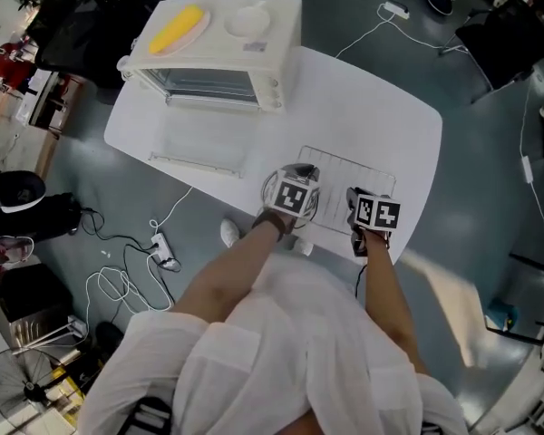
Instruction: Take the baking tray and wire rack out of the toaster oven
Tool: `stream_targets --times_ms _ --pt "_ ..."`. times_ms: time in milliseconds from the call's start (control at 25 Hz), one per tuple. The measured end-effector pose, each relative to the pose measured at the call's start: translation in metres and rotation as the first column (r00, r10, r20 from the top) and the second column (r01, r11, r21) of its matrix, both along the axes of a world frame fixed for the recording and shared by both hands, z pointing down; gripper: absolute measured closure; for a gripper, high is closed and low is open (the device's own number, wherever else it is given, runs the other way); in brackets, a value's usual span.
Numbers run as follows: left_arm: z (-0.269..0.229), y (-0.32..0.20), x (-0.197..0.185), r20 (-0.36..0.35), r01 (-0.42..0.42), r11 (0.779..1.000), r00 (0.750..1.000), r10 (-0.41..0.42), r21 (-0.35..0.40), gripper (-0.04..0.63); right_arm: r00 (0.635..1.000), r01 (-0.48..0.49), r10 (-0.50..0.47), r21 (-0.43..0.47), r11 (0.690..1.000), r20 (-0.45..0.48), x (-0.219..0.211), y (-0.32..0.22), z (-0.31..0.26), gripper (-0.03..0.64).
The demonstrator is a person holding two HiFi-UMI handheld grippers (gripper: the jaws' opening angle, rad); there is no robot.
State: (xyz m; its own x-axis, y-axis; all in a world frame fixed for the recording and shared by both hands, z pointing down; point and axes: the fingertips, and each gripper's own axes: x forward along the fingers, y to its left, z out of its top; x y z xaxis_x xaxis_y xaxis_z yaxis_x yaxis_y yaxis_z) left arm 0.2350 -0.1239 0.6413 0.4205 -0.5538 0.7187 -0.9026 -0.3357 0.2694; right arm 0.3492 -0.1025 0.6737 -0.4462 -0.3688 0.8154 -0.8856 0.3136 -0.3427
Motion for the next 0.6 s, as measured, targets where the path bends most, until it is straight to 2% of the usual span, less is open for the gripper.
stream_targets --times_ms 160,320,400,600 --pt "-0.039 -0.01 -0.014 -0.11 0.047 0.988 0.993 -0.031 0.147 0.575 0.992 0.007 -0.03 0.184 0.983 0.122 -0.027 -0.016 -0.04 0.61" --pt "-0.078 -0.012 -0.032 -0.207 0.099 0.954 0.977 -0.04 0.282 0.575 0.948 -0.012 -0.11 0.378 0.926 0.299 -0.055 -0.027 -0.096 0.612" --pt "-0.094 -0.011 -0.044 -0.224 0.118 0.936 0.974 -0.043 0.331 0.575 0.934 -0.021 -0.145 0.455 0.89 0.326 -0.064 -0.03 -0.118 0.612" --pt "-0.132 -0.009 -0.076 -0.227 0.166 0.882 0.971 -0.07 0.441 0.575 0.921 0.003 -0.237 0.605 0.796 0.308 -0.086 -0.033 -0.162 0.612"
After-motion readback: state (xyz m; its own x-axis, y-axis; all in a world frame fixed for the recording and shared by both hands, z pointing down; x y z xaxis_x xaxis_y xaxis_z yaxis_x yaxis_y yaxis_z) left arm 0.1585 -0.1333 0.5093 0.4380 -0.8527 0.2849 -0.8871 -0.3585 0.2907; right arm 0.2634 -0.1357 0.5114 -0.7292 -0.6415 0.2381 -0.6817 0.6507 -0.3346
